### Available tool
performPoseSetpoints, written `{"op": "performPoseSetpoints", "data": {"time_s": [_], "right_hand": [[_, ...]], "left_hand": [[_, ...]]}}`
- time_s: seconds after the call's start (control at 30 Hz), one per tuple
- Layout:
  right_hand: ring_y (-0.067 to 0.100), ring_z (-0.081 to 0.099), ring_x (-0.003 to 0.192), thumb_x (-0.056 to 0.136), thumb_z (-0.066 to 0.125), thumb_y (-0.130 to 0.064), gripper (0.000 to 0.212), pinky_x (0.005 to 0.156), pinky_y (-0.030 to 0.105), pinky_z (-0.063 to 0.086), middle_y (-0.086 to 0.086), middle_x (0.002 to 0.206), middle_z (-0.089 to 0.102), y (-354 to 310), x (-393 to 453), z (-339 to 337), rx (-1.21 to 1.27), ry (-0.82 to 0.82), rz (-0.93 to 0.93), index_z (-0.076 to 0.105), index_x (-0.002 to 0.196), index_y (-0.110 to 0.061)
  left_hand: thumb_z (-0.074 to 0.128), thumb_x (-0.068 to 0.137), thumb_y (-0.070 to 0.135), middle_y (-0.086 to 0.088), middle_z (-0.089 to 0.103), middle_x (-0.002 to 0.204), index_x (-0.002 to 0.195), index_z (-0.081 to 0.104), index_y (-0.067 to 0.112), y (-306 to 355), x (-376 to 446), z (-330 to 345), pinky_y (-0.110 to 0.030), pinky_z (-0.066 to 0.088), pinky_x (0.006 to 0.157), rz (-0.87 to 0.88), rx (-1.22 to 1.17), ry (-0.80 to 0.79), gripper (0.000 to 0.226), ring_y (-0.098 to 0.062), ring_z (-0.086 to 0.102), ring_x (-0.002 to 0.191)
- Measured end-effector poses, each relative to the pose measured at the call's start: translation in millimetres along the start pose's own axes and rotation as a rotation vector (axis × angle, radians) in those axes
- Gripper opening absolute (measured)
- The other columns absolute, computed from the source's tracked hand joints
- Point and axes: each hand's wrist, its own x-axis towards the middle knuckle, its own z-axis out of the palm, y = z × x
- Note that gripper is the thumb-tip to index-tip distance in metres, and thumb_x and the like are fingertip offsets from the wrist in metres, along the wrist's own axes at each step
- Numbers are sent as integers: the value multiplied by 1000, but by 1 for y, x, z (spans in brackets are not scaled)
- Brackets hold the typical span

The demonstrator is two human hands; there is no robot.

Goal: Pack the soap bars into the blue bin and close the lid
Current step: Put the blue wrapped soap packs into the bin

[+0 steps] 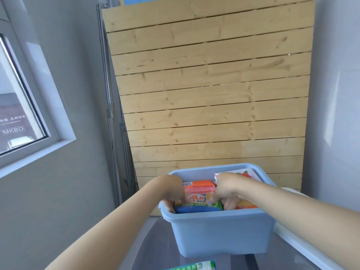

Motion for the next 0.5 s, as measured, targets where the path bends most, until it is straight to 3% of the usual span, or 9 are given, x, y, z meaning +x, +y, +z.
{"op": "performPoseSetpoints", "data": {"time_s": [0.07, 0.13, 0.23, 0.3, 0.37, 0.43, 0.5], "right_hand": [[13, 57, 45, 77, 71, -26, 22, 57, 24, 48, 5, 66, 70, -3, -1, 0, -102, 10, -28, 56, 79, -10], [12, 55, 46, 73, 74, -32, 28, 56, 24, 46, 6, 80, 74, -4, -1, 1, -172, 13, -36, 58, 84, -11], [14, 56, 53, 68, 76, -37, 28, 48, 21, 37, -1, 75, 69, 1, 2, -1, -285, 189, -87, 62, 82, -17], [15, 60, 67, 66, 78, -39, 34, 49, 23, 35, -9, 75, 62, 8, 8, -1, -229, 259, -192, 68, 95, -26], [11, 59, 73, 69, 77, -36, 30, 59, 25, 42, -13, 77, 65, 13, 16, 2, -137, 188, -317, 73, 99, -31], [14, 55, 90, 74, 73, -36, 22, 80, 28, 46, -5, 95, 71, 17, 23, 7, -156, 142, -389, 75, 96, -34], [20, 42, 116, 78, 66, -43, 22, 97, 31, 35, 0, 111, 67, 19, 27, 8, -239, 152, -402, 72, 99, -40]], "left_hand": [[64, 84, 35, -6, 73, 81, 64, 49, 15, 3, 4, 7, -22, 40, 52, -27, 12, 6, 32, -10, 52, 47], [68, 81, 36, -8, 76, 96, 65, 48, 15, 4, 7, 12, -22, 38, 51, -34, 54, 53, 34, -10, 49, 46], [72, 76, 33, -1, 69, 81, 79, 61, 13, 2, 10, 13, -25, 45, 58, 4, 150, 267, 22, -17, 56, 62], [74, 74, 30, -3, 63, 80, 93, 72, 13, 0, 13, 13, -29, 48, 65, 52, 73, 355, 25, -21, 60, 75], [75, 73, 29, -3, 62, 78, 95, 76, 14, 0, 16, 14, -27, 45, 64, 128, -33, 304, 26, -18, 56, 73], [74, 75, 31, -1, 62, 77, 98, 76, 15, 1, 17, 16, -24, 42, 62, 156, -33, 249, 28, -16, 53, 73], [72, 78, 32, -1, 61, 79, 100, 75, 15, 0, 19, 17, -24, 41, 61, 172, -2, 236, 29, -16, 53, 75]]}}
